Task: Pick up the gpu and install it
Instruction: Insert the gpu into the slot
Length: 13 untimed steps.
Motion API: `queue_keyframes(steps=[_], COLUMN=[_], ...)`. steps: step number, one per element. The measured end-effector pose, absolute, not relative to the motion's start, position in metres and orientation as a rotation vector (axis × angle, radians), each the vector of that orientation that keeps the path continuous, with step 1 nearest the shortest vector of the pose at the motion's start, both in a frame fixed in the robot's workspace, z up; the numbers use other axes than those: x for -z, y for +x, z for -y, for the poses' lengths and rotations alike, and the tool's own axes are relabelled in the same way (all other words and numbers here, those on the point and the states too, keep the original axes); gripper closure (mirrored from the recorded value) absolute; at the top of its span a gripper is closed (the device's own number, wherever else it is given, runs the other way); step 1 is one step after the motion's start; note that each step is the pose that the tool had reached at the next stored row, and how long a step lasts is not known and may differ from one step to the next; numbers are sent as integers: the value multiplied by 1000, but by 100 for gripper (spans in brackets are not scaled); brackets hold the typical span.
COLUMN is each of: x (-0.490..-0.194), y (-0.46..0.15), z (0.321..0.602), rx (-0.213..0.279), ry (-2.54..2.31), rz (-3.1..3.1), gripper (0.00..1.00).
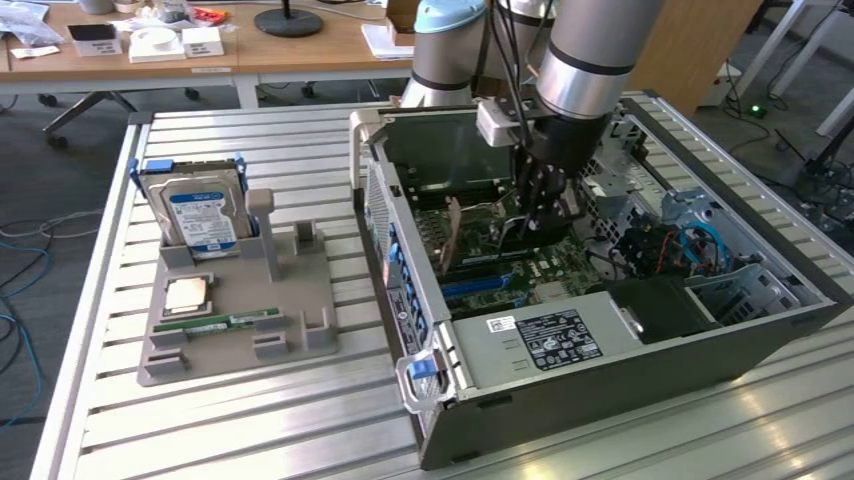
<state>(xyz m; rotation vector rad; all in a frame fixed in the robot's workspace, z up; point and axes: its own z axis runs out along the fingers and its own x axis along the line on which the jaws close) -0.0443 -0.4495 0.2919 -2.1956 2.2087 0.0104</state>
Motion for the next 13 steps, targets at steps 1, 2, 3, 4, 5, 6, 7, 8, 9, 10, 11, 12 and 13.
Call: queue_keyframes(steps=[1, 2, 3, 4, 5, 6, 7, 8, 9, 10, 11, 12, 13], x=[-292, -292, -292, -292, -292, -291, -291, -291, -290, -289, -289, -288, -287], y=[-45, -45, -46, -46, -47, -47, -48, -48, -49, -49, -50, -50, -51], z=[450, 451, 451, 451, 451, 451, 451, 451, 451, 452, 452, 452, 452], rx=[-10, -10, -10, -10, -10, -10, -10, -10, -10, -10, -10, -10, -10], ry=[-2195, -2195, -2195, -2195, -2195, -2195, -2195, -2195, -2195, -2195, -2195, -2195, -2195], rz=[-2209, -2209, -2209, -2209, -2209, -2209, -2209, -2209, -2209, -2209, -2209, -2209, -2209], gripper=[74, 74, 74, 74, 74, 74, 74, 74, 74, 74, 74, 74, 74])
